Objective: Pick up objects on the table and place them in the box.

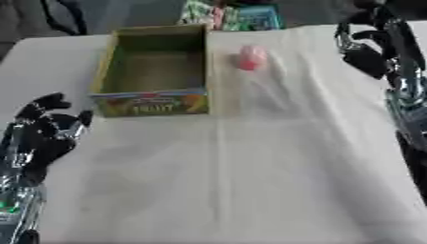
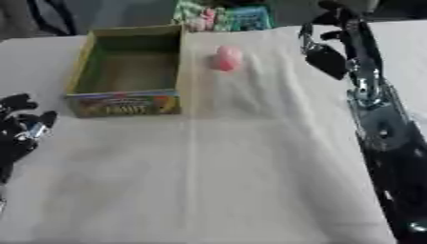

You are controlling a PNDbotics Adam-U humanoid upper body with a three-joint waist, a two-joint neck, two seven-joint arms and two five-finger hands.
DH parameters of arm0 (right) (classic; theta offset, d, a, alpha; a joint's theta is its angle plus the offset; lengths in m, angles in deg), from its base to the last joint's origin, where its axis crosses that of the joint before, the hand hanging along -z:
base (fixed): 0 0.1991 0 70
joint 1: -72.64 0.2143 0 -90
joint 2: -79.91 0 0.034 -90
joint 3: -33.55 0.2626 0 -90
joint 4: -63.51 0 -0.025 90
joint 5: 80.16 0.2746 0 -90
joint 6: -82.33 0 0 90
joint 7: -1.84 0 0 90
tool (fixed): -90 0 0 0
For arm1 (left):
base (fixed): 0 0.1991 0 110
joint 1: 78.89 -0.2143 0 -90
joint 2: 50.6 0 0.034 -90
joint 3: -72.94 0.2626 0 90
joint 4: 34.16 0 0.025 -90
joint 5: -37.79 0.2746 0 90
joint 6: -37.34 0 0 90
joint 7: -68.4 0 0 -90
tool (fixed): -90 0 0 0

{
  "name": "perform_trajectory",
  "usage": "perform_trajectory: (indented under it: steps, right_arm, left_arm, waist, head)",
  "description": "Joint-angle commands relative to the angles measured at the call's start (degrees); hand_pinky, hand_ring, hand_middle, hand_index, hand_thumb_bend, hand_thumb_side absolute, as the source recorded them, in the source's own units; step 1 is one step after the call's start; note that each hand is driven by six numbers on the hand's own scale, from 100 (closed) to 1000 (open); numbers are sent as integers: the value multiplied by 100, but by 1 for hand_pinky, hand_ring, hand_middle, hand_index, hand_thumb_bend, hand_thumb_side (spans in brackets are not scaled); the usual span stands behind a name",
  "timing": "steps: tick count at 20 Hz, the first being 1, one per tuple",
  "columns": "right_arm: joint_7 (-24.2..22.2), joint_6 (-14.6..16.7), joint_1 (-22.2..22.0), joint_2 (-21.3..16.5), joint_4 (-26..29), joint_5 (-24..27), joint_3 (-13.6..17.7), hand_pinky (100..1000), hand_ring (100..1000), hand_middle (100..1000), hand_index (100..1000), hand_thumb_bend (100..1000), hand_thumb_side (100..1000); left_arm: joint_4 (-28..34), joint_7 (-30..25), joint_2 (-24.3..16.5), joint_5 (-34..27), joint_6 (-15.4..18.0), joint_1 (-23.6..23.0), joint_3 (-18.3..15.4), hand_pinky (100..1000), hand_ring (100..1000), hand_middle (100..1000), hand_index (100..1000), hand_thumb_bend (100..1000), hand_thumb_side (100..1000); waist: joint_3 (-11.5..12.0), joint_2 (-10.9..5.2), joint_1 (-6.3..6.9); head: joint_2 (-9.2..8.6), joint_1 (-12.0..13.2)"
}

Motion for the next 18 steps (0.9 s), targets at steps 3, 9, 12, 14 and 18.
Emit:
perform_trajectory:
  steps: [3,9,12,14,18]
  right_arm:
    - [-19,4,117,-108,99,-138,19,729,841,684,910,263,401]
    - [-44,-24,123,-105,95,-289,15,730,842,686,929,269,402]
    - [-37,-39,126,-102,96,-308,18,730,842,686,930,266,404]
    - [-37,-44,130,-103,95,-316,15,730,842,686,931,264,404]
    - [-67,-46,187,-111,46,-340,-17,730,842,687,931,256,404]
  left_arm:
    - [115,25,-86,-12,3,38,-62,577,541,601,738,535,100]
    - [116,27,-86,-11,4,37,-62,577,541,601,738,537,100]
    - [118,26,-85,-9,6,39,-63,577,541,601,738,538,100]
    - [119,26,-85,-7,6,41,-63,577,541,601,738,538,100]
    - [118,26,-86,-7,5,38,-60,577,541,600,738,540,100]
  waist:
    - [8,-102,-17]
    - [7,-99,-17]
    - [6,-98,-18]
    - [5,-98,-20]
    - [8,-100,-27]
  head:
    - [18,32]
    - [24,38]
    - [24,38]
    - [25,40]
    - [25,35]
